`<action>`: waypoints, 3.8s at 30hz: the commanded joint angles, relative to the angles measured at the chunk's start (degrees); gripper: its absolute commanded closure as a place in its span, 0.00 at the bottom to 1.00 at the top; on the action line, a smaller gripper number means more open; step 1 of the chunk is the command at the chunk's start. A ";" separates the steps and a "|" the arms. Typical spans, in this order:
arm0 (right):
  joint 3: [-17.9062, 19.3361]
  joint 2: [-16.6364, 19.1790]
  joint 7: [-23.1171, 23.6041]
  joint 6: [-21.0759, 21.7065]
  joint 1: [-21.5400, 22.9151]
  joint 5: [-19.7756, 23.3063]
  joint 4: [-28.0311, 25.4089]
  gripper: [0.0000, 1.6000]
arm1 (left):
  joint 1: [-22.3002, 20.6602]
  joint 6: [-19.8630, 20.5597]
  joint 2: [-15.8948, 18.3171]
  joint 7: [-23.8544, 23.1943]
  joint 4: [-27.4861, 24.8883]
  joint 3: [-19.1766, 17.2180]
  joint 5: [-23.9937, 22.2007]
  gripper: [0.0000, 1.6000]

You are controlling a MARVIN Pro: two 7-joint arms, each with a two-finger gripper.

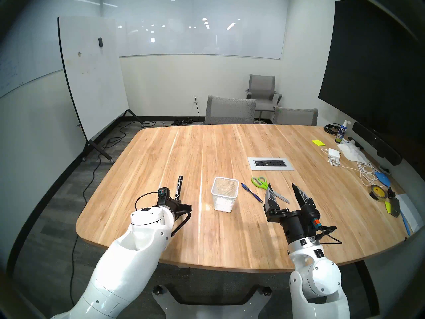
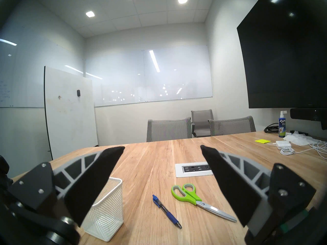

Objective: Place the pen, the marker, and the scissors into the pen holder

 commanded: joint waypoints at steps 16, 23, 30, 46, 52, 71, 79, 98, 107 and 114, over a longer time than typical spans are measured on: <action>-0.04 0.07 0.12 -0.21 0.12 0.04 -1.26 0.00 | 4.01 -4.12 2.80 -2.64 -7.44 0.38 2.67 1.00; -0.04 0.07 0.12 -0.21 0.12 0.04 -1.26 0.00 | 5.67 -6.07 4.21 -3.73 -9.22 0.05 3.85 1.00; -0.04 0.07 0.12 -0.21 0.12 0.04 -1.26 0.00 | 6.27 -7.58 4.40 -3.87 -10.21 -0.32 4.85 1.00; -0.04 0.07 0.12 -0.21 0.12 0.04 -1.26 0.00 | 10.23 -10.97 8.26 -8.00 -14.50 -1.50 6.40 1.00; -0.04 0.07 0.12 -0.20 0.11 0.04 -1.27 0.00 | 11.10 -12.54 9.31 -9.81 -14.37 -2.04 6.85 1.00; -0.04 0.07 0.12 -0.20 0.11 0.04 -1.28 0.00 | 14.91 -20.89 11.69 -18.41 -12.21 -5.62 5.42 1.00; -0.04 0.07 0.12 -0.20 0.11 0.04 -1.27 0.00 | 17.02 -23.19 13.07 -21.27 -12.96 -7.15 4.36 1.00; -0.04 0.07 0.12 -0.20 0.11 0.04 -1.27 0.00 | 18.61 -25.76 14.12 -25.08 -13.59 -8.01 2.91 1.00; -0.04 0.07 0.12 -0.20 0.11 0.04 -1.26 0.00 | 19.32 -27.04 14.47 -26.65 -14.38 -8.47 2.14 1.00; -0.04 0.07 0.12 -0.20 0.11 0.04 -1.26 0.00 | 19.97 -28.65 15.12 -28.04 -14.79 -8.41 2.69 1.00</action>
